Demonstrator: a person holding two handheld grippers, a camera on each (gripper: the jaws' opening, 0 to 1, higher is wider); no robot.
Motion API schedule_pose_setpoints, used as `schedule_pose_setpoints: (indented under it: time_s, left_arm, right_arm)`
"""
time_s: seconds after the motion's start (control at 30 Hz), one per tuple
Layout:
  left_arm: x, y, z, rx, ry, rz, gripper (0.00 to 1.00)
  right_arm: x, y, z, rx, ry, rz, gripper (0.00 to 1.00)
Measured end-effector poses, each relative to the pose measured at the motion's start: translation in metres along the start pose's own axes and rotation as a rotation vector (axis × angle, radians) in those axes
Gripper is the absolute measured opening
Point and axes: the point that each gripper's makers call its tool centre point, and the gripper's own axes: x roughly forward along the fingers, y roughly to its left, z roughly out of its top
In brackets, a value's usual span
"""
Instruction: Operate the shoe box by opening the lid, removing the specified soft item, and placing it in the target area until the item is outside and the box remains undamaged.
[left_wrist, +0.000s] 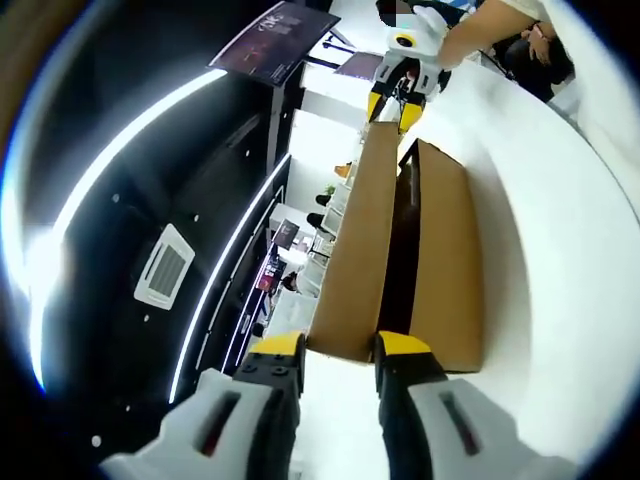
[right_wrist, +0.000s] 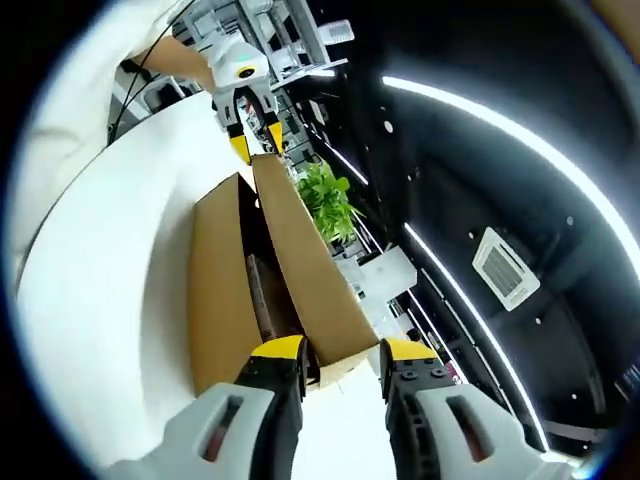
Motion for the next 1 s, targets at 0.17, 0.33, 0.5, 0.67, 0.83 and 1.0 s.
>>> schedule_pose_setpoints:
  time_s: [0.17, 0.33, 0.5, 0.67, 0.83, 1.0]
  left_arm:
    - [0.0005, 0.0021, -0.0001, -0.005, 0.002, 0.008, 0.28]
    - [0.0020, -0.0005, -0.0029, -0.010, 0.011, 0.038, 0.28]
    - [0.0017, 0.0035, -0.0029, -0.067, 0.005, 0.059, 0.28]
    - [0.0015, 0.0047, -0.0041, -0.083, 0.010, 0.067, 0.28]
    - [0.0014, 0.0055, -0.0047, -0.113, 0.013, 0.074, 0.28]
    - [-0.0006, 0.0066, -0.0027, -0.185, -0.008, 0.076, 0.28]
  right_arm:
    - [0.0006, -0.0003, -0.0014, 0.026, 0.006, -0.009, 0.27]
    - [0.0036, 0.0000, -0.0038, 0.037, 0.026, -0.034, 0.26]
    - [0.0030, -0.0018, -0.0037, 0.048, 0.027, -0.039, 0.25]
    - [0.0038, -0.0030, -0.0038, 0.071, 0.030, -0.044, 0.24]
    - [0.0043, -0.0035, -0.0032, 0.071, 0.035, -0.050, 0.24]
    - [0.0059, -0.0075, -0.0015, 0.067, 0.046, -0.055, 0.24]
